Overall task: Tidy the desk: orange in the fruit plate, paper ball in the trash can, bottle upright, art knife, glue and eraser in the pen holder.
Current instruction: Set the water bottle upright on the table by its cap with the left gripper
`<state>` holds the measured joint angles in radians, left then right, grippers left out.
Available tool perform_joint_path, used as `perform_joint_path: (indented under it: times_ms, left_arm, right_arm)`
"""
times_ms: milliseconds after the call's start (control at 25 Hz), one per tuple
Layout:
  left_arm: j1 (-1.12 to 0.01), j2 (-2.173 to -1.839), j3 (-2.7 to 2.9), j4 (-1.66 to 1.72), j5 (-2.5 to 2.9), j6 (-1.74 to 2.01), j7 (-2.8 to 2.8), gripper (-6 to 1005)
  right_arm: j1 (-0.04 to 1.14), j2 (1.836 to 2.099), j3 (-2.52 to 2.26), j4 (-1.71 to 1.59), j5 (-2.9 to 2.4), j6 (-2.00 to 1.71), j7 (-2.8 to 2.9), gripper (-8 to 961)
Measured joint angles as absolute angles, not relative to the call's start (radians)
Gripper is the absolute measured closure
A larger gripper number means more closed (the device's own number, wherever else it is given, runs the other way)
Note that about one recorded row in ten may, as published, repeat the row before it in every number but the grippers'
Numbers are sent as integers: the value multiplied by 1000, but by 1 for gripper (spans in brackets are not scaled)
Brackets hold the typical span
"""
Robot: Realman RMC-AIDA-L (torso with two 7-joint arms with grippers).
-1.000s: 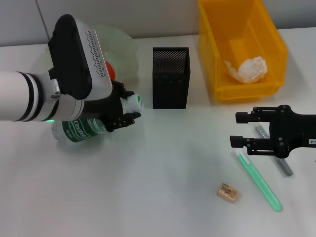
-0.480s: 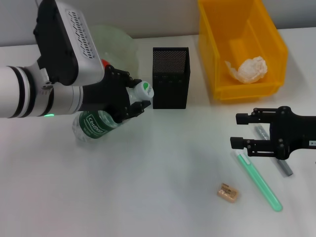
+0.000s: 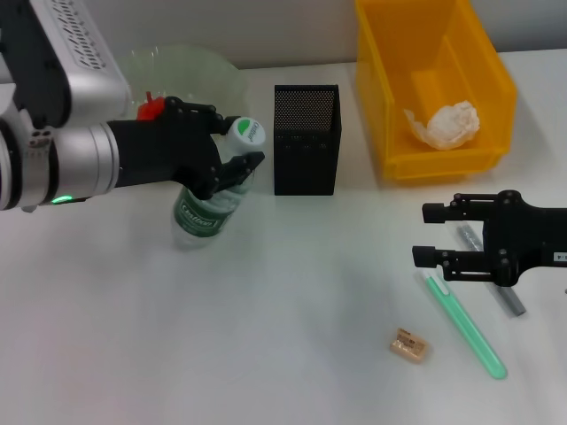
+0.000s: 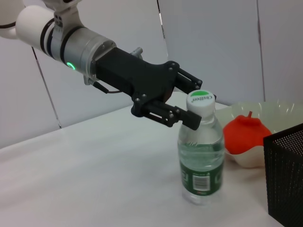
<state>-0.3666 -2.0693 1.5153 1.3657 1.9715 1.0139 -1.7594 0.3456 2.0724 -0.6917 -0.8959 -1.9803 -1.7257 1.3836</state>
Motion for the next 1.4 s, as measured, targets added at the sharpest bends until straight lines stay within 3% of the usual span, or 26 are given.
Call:
perform_joint_path:
  times_ms: [1400]
  left_arm:
    - [-295,-2067,1388,1360,1874,1068,-1736,511]
  right_arm:
    - [347,2076,-692,-894,-1979,-1710,1376,285]
